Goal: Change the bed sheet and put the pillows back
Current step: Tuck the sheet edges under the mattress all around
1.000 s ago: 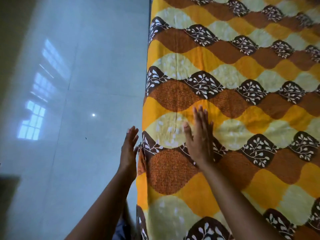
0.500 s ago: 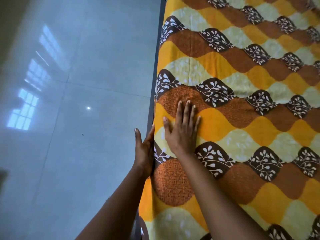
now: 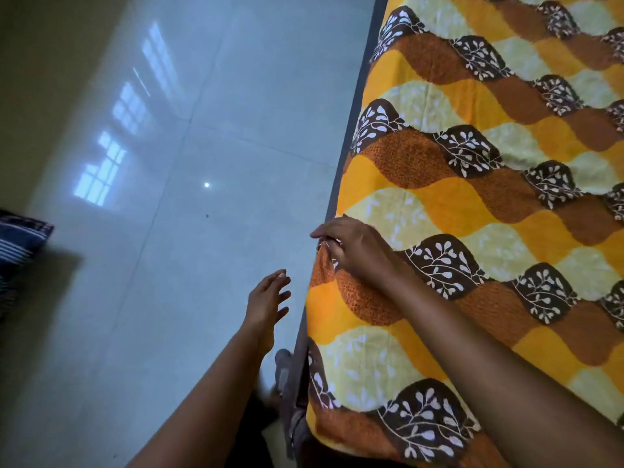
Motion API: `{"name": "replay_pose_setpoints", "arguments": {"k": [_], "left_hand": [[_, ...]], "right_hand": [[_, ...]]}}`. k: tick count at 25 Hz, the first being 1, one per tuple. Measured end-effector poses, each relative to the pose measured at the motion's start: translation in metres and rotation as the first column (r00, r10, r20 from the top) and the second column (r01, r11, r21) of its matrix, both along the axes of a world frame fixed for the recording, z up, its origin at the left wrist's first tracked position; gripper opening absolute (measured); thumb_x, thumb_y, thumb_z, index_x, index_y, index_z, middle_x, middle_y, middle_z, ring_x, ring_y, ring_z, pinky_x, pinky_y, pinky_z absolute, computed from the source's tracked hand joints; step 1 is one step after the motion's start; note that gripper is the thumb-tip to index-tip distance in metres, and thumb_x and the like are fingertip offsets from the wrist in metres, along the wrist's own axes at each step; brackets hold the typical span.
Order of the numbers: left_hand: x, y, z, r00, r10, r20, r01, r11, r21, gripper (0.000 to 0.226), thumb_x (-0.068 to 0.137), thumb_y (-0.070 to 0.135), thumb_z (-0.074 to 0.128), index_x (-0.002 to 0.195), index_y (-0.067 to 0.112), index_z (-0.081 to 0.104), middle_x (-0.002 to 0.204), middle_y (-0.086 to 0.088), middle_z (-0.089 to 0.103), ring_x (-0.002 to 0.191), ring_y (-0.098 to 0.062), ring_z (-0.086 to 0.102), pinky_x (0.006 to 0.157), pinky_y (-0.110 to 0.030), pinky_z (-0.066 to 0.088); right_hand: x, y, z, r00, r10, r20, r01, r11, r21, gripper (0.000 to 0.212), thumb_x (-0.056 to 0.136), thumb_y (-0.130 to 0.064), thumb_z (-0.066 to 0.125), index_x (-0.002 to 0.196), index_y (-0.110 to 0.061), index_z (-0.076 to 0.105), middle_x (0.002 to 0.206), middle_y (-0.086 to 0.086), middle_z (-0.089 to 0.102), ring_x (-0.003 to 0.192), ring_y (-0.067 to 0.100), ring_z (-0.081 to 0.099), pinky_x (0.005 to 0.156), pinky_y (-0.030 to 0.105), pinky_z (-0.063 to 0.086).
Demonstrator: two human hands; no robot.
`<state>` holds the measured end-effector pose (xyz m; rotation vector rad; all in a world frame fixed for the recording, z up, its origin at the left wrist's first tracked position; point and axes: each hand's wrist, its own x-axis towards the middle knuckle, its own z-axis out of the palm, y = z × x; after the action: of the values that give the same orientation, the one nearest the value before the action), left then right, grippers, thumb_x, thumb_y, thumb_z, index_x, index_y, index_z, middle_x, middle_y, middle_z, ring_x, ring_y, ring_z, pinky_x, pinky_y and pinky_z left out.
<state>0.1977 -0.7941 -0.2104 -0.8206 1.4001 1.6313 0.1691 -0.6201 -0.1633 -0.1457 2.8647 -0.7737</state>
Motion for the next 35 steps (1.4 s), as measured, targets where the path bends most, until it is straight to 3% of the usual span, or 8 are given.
{"name": "replay_pose_setpoints", "arguments": {"k": [5, 9, 14, 20, 27, 29, 32, 35], "left_hand": [[0.025, -0.028, 0.003, 0.994, 0.086, 0.068, -0.089, 0.995, 0.045, 0.031, 0.099, 0.024, 0.041, 0.124, 0.013, 0.054, 0.121, -0.006, 0.061, 0.111, -0.023, 0.057, 0.095, -0.036, 0.045], [0.017, -0.022, -0.006, 0.996, 0.056, 0.064, -0.06, 0.997, 0.054, 0.031, 0.1, 0.025, 0.038, 0.124, 0.015, 0.054, 0.119, -0.005, 0.06, 0.107, -0.02, 0.058, 0.094, -0.034, 0.045], [0.047, 0.011, -0.041, 0.986, -0.084, 0.142, 0.078, 0.996, 0.051, 0.039, 0.088, 0.028, 0.062, 0.126, 0.024, 0.051, 0.114, 0.001, 0.057, 0.105, -0.02, 0.056, 0.098, -0.043, 0.046], [0.043, 0.033, -0.056, 0.956, 0.083, 0.28, -0.109, 0.991, 0.08, 0.012, 0.077, 0.024, 0.075, 0.079, 0.012, 0.074, 0.081, -0.005, 0.071, 0.075, -0.017, 0.063, 0.07, -0.029, 0.052], [0.032, 0.031, -0.046, 0.994, -0.099, -0.042, 0.087, 0.969, -0.233, 0.023, 0.073, 0.01, 0.077, 0.072, 0.02, 0.057, 0.064, 0.007, 0.058, 0.057, 0.002, 0.053, 0.057, -0.003, 0.04], [0.034, 0.031, -0.037, 0.982, -0.17, -0.082, 0.16, 0.98, -0.119, 0.011, 0.085, 0.025, 0.067, 0.09, 0.016, 0.066, 0.074, 0.006, 0.065, 0.067, 0.003, 0.059, 0.07, -0.005, 0.045], [0.027, 0.023, -0.029, 0.959, -0.136, 0.25, 0.048, 0.944, 0.327, 0.076, 0.089, 0.067, 0.017, 0.129, 0.014, 0.053, 0.125, -0.007, 0.06, 0.115, -0.018, 0.057, 0.106, -0.034, 0.038], [0.019, 0.015, -0.031, 0.91, -0.173, 0.378, -0.039, 0.87, 0.492, 0.104, 0.074, 0.08, -0.002, 0.138, 0.011, 0.04, 0.137, -0.012, 0.05, 0.13, -0.023, 0.044, 0.112, -0.038, 0.03]], "right_hand": [[0.015, -0.022, 0.013, 0.984, -0.024, 0.174, 0.02, 1.0, 0.022, 0.029, 0.086, 0.001, 0.055, 0.106, -0.013, 0.07, 0.109, 0.004, 0.068, 0.103, 0.02, 0.061, 0.092, 0.03, 0.042], [-0.003, -0.025, -0.01, 0.8, 0.226, 0.556, -0.393, 0.897, 0.201, 0.035, 0.086, -0.007, 0.05, 0.114, -0.022, 0.064, 0.121, 0.001, 0.061, 0.114, 0.022, 0.054, 0.089, 0.033, 0.044], [-0.058, -0.026, -0.039, 0.408, 0.382, 0.829, -0.897, 0.337, 0.286, 0.044, 0.089, -0.028, 0.056, 0.132, -0.031, 0.048, 0.14, -0.003, 0.044, 0.128, 0.021, 0.041, 0.097, 0.036, 0.038], [-0.078, -0.028, -0.058, 0.454, 0.292, 0.842, -0.784, 0.579, 0.223, 0.02, 0.083, -0.022, 0.063, 0.101, -0.03, 0.064, 0.098, -0.005, 0.063, 0.099, 0.02, 0.058, 0.073, 0.031, 0.043], [-0.078, -0.024, -0.044, 0.338, 0.314, 0.887, -0.872, 0.458, 0.17, 0.023, 0.081, -0.01, 0.06, 0.096, -0.021, 0.072, 0.09, 0.001, 0.064, 0.076, 0.017, 0.053, 0.055, 0.025, 0.035], [-0.079, -0.026, -0.039, 0.262, 0.266, 0.928, -0.905, 0.403, 0.14, 0.029, 0.091, -0.014, 0.048, 0.11, -0.025, 0.067, 0.105, -0.001, 0.065, 0.08, 0.015, 0.049, 0.06, 0.025, 0.036], [-0.077, -0.024, -0.044, 0.134, 0.215, 0.967, -0.949, 0.308, 0.063, 0.042, 0.097, -0.035, 0.025, 0.126, -0.02, 0.052, 0.133, 0.004, 0.051, 0.113, 0.024, 0.048, 0.083, 0.025, 0.031], [-0.074, -0.017, -0.055, 0.055, 0.248, 0.967, -0.992, 0.121, 0.026, 0.074, 0.07, -0.065, 0.007, 0.111, -0.022, 0.051, 0.133, 0.009, 0.05, 0.118, 0.029, 0.044, 0.104, 0.045, 0.028]]}}
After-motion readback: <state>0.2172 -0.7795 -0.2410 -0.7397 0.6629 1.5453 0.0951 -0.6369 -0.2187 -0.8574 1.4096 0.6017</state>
